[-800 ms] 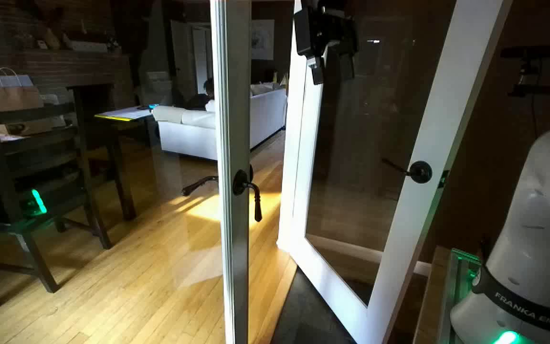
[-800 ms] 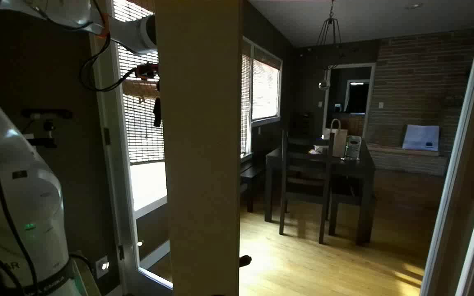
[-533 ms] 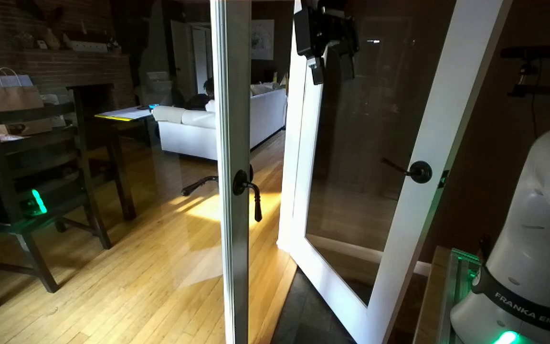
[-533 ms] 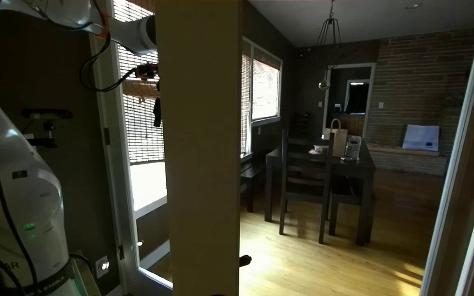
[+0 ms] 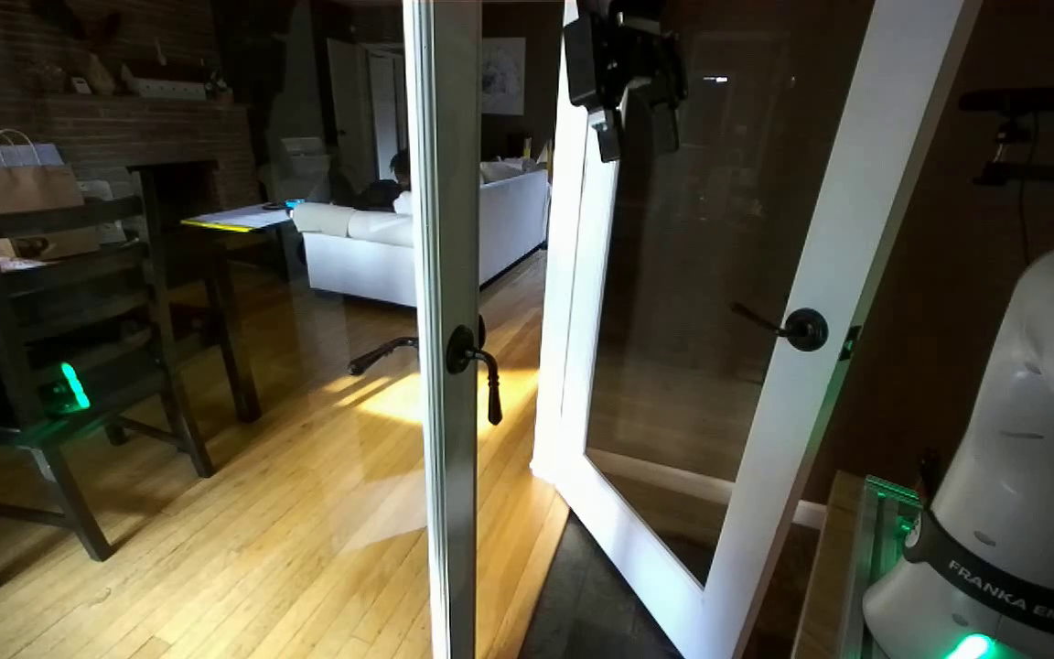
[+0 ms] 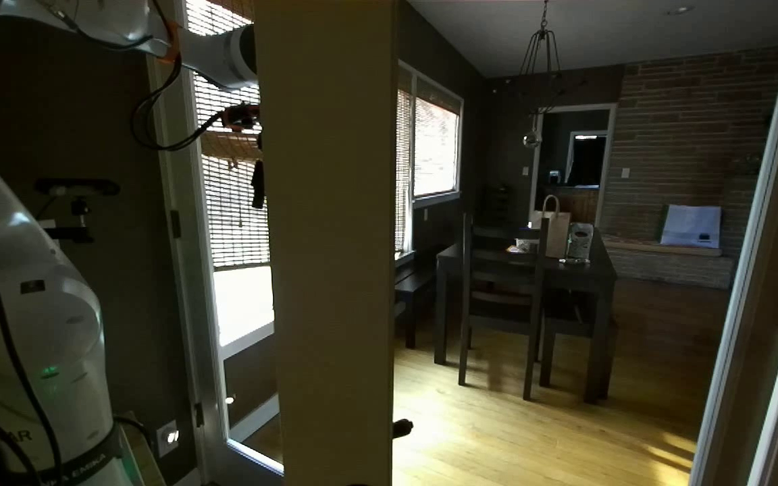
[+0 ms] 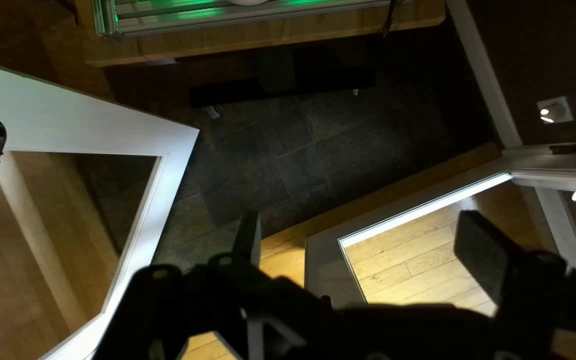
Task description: Close the white glass door fully
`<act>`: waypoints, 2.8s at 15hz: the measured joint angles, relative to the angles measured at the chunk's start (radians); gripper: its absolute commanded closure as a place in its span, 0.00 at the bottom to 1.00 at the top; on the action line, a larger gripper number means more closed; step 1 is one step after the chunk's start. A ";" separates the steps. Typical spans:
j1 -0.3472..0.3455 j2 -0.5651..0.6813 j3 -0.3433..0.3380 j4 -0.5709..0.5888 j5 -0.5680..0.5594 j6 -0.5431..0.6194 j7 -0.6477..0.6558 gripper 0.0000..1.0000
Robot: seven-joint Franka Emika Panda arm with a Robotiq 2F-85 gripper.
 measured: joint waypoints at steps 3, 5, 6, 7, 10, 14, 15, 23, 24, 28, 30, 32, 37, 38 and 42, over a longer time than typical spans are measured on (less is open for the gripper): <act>-0.001 -0.029 -0.016 -0.007 0.000 0.000 -0.006 0.00; -0.005 -0.077 -0.039 -0.028 0.000 0.000 -0.006 0.00; -0.007 -0.107 -0.055 -0.043 0.000 0.000 -0.007 0.00; -0.011 -0.141 -0.075 -0.062 0.000 -0.001 -0.008 0.00; -0.041 -0.246 -0.132 -0.124 -0.002 -0.001 -0.025 0.00; -0.099 -0.386 -0.191 -0.191 -0.026 -0.019 -0.068 0.00; -0.115 -0.422 -0.195 -0.201 -0.036 -0.027 -0.068 0.00; -0.238 -0.658 -0.198 -0.228 -0.153 -0.116 -0.036 0.00; -0.250 -0.681 -0.202 -0.229 -0.175 -0.115 -0.035 0.00; -0.271 -0.750 -0.233 -0.230 -0.278 -0.112 -0.037 0.00; -0.271 -0.772 -0.248 -0.230 -0.345 -0.111 -0.046 0.00; -0.267 -0.789 -0.267 -0.231 -0.409 -0.098 -0.077 0.00; -0.229 -0.818 -0.342 -0.245 -0.520 -0.015 -0.188 0.00; -0.217 -0.825 -0.354 -0.252 -0.537 0.009 -0.211 0.00; -0.182 -0.859 -0.391 -0.284 -0.568 0.110 -0.280 0.00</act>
